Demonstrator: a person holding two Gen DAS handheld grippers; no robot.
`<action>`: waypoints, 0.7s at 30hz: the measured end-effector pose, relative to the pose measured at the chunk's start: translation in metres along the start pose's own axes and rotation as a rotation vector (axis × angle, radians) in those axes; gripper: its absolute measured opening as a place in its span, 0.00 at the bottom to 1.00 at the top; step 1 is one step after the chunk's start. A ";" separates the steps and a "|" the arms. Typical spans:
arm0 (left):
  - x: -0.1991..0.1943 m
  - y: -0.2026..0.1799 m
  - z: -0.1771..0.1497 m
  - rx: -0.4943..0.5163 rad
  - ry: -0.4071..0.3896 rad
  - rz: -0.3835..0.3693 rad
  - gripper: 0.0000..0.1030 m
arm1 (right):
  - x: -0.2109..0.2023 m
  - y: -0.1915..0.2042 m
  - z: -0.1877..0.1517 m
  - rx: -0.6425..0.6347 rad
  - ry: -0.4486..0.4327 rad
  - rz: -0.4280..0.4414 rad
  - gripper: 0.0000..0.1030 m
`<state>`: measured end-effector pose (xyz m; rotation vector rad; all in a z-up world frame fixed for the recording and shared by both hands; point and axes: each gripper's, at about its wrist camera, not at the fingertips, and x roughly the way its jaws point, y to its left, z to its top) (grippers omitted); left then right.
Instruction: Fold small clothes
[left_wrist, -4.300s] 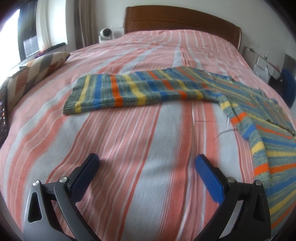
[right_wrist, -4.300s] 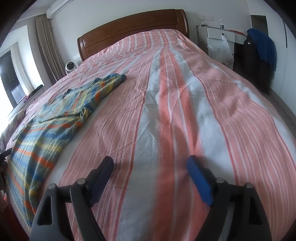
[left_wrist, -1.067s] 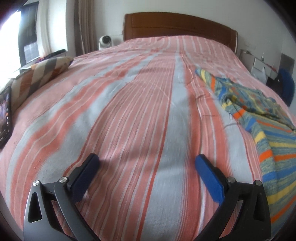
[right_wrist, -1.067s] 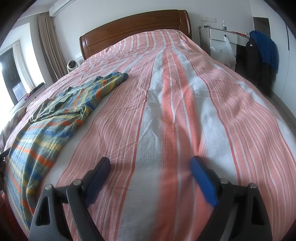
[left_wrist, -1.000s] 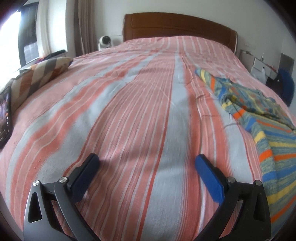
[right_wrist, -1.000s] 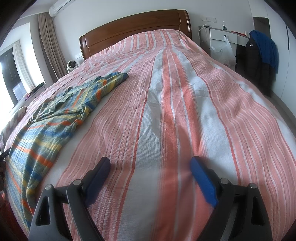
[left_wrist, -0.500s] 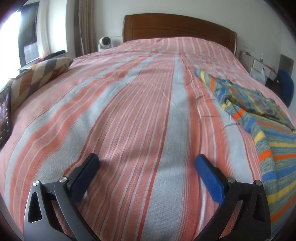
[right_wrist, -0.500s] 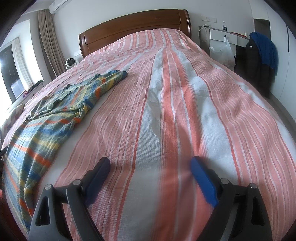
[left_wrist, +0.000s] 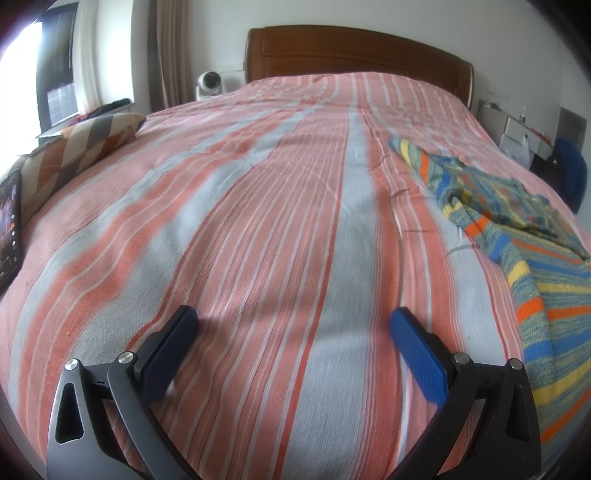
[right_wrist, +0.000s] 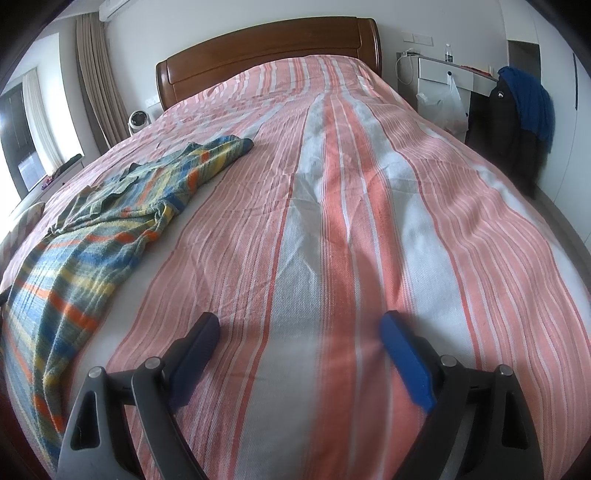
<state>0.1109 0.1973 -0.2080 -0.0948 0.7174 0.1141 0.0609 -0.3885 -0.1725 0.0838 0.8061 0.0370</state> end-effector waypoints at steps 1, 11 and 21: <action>0.000 0.000 0.000 0.000 0.000 0.000 1.00 | 0.000 0.000 0.000 0.001 -0.001 0.001 0.86; 0.000 -0.003 -0.002 0.009 0.005 0.017 1.00 | -0.003 -0.003 -0.001 0.016 -0.012 0.023 0.86; -0.003 -0.001 -0.001 -0.004 -0.012 0.000 1.00 | -0.003 -0.002 -0.001 0.010 -0.009 0.014 0.86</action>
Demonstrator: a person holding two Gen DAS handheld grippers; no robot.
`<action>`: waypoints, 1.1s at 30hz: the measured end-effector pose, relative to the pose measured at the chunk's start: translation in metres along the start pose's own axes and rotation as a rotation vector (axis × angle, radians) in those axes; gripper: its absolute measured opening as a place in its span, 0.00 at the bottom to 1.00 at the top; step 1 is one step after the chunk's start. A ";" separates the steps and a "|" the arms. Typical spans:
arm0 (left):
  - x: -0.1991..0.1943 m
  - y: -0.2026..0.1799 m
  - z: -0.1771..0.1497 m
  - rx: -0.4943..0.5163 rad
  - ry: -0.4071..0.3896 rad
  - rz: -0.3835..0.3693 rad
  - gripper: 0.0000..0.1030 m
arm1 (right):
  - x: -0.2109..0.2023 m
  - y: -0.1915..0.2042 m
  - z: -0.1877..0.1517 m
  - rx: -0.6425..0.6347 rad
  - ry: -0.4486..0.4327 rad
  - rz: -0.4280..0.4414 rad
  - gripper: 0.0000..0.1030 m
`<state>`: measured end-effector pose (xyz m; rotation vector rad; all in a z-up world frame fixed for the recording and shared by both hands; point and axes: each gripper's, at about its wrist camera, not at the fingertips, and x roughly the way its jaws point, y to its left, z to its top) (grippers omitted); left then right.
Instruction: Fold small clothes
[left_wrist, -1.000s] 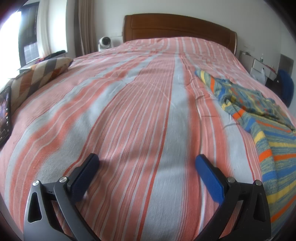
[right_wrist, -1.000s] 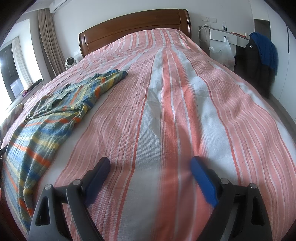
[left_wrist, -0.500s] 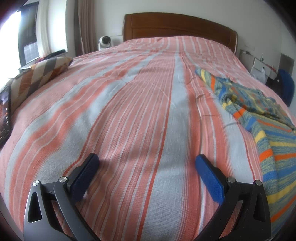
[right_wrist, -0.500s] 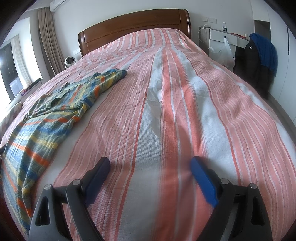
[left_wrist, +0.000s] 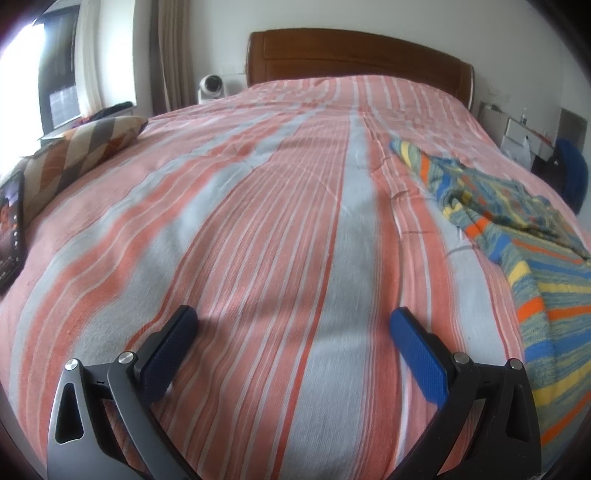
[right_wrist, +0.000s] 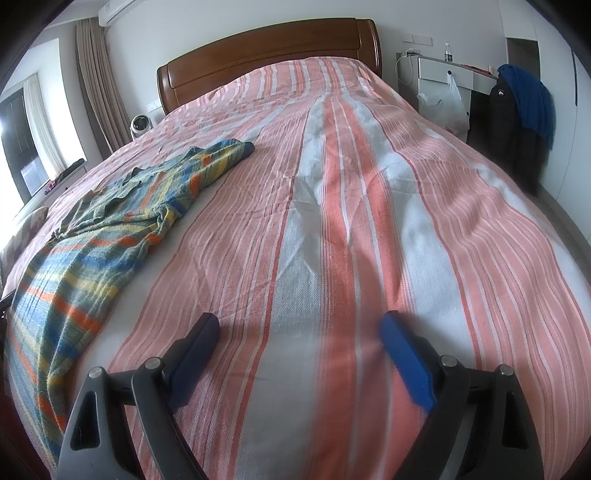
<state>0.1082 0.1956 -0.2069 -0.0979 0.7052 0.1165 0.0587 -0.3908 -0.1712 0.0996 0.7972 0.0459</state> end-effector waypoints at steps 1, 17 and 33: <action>0.000 0.000 0.000 -0.001 -0.001 0.001 1.00 | 0.000 0.000 0.000 0.000 0.000 0.000 0.86; -0.065 -0.005 -0.027 -0.052 0.336 -0.205 0.99 | -0.066 0.028 0.009 -0.049 0.191 0.184 0.85; -0.094 -0.087 -0.084 0.236 0.596 -0.218 0.27 | -0.085 0.083 -0.108 0.015 0.578 0.395 0.53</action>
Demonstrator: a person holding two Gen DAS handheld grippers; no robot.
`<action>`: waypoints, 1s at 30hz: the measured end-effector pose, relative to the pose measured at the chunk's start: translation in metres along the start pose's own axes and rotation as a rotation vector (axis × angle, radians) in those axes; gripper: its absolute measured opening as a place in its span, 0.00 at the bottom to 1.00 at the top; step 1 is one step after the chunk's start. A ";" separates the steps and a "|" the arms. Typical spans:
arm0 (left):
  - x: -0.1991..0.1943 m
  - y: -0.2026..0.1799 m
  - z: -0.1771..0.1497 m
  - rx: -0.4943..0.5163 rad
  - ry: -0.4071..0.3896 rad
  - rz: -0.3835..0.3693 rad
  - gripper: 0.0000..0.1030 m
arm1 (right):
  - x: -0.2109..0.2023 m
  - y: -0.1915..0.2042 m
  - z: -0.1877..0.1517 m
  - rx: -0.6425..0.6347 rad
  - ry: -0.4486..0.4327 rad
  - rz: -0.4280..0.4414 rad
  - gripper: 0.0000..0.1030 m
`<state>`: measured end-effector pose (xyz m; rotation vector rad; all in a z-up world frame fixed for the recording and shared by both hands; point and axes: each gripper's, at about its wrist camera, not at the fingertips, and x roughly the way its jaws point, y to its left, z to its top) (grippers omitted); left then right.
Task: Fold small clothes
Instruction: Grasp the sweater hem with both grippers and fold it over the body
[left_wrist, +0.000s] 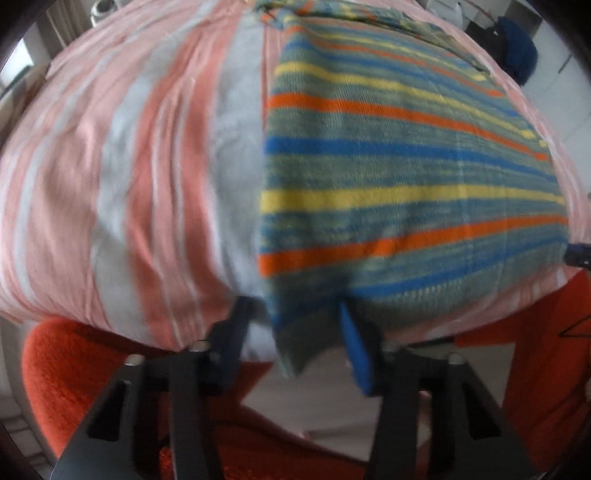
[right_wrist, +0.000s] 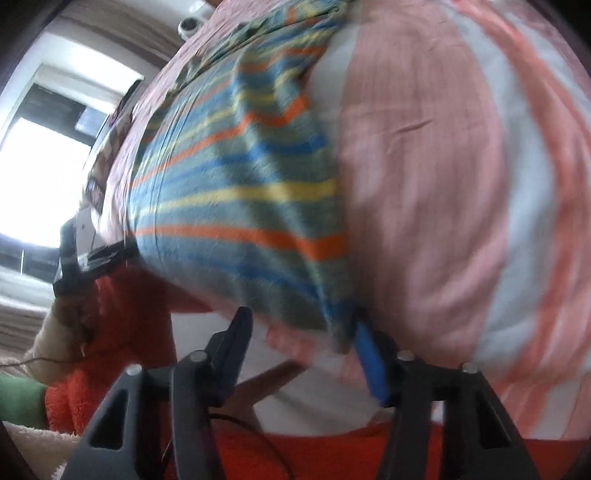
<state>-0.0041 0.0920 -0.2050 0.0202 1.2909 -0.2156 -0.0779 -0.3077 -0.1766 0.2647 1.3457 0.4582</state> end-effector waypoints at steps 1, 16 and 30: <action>0.004 0.002 0.000 -0.019 0.009 -0.026 0.13 | 0.003 0.001 0.002 -0.011 -0.008 -0.020 0.47; -0.078 0.047 0.091 -0.264 -0.282 -0.460 0.02 | -0.078 -0.017 0.081 0.098 -0.334 0.253 0.06; 0.003 0.128 0.333 -0.578 -0.380 -0.219 0.55 | -0.029 -0.086 0.354 0.301 -0.567 0.113 0.42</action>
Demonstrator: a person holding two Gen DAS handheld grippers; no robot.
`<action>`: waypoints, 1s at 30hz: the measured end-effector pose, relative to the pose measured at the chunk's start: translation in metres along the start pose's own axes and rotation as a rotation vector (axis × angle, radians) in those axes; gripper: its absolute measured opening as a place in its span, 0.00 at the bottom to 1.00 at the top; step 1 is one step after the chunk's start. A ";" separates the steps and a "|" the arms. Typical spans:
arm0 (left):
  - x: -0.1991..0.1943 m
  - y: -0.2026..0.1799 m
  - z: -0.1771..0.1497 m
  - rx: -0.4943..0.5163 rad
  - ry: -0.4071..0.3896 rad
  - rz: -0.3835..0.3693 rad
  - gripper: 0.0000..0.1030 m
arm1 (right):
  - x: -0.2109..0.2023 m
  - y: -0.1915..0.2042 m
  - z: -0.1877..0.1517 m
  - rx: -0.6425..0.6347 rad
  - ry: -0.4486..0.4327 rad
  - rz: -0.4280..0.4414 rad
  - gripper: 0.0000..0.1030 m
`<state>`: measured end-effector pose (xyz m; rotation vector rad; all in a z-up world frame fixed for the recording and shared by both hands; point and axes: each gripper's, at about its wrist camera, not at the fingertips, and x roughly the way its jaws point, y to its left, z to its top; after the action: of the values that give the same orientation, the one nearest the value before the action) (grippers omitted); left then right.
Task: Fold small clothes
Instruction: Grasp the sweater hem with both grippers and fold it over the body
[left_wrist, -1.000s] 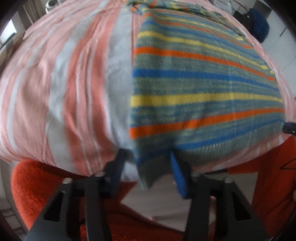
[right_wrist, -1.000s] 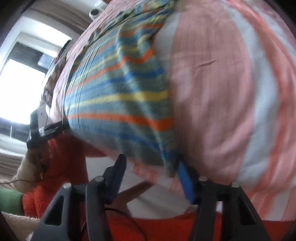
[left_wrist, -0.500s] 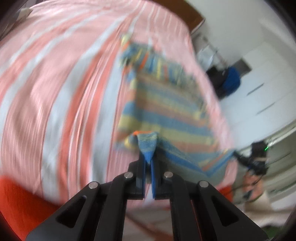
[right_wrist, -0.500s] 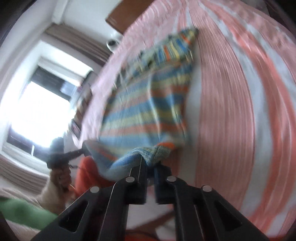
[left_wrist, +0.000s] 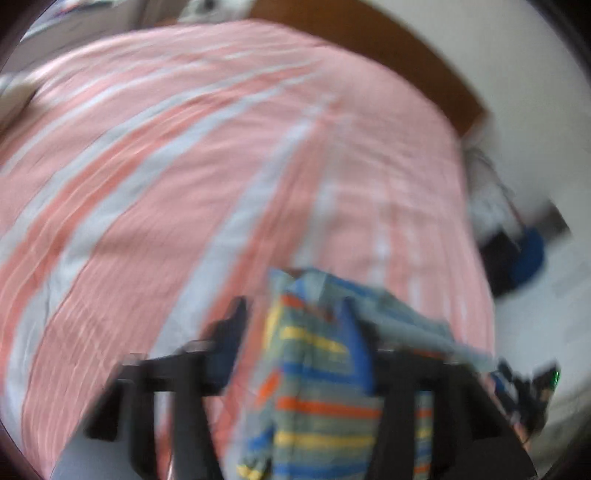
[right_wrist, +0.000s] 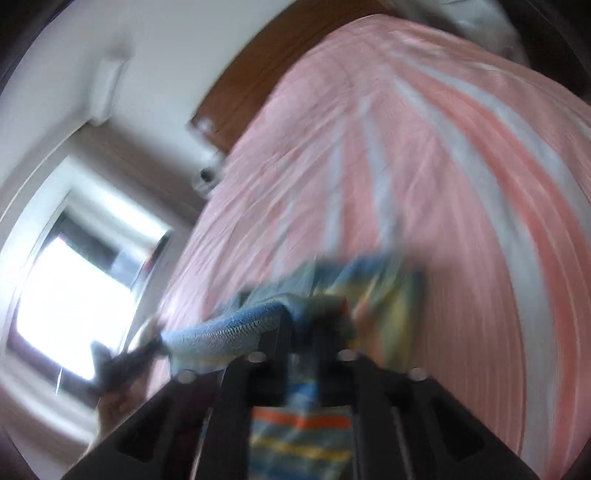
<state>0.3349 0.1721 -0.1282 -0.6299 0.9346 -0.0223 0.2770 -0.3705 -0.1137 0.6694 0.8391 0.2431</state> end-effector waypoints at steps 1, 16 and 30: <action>-0.005 0.010 -0.002 -0.034 -0.002 -0.051 0.56 | 0.001 -0.006 0.003 0.027 -0.012 -0.038 0.46; -0.063 0.004 -0.144 0.551 0.001 -0.132 0.55 | -0.063 0.018 -0.149 -0.414 0.242 -0.018 0.46; -0.051 0.030 -0.107 0.595 0.229 -0.219 0.00 | -0.086 0.015 -0.117 -0.313 0.272 -0.001 0.05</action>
<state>0.2154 0.1582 -0.1523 -0.1726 1.0124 -0.5587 0.1335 -0.3444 -0.1084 0.3462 1.0338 0.4615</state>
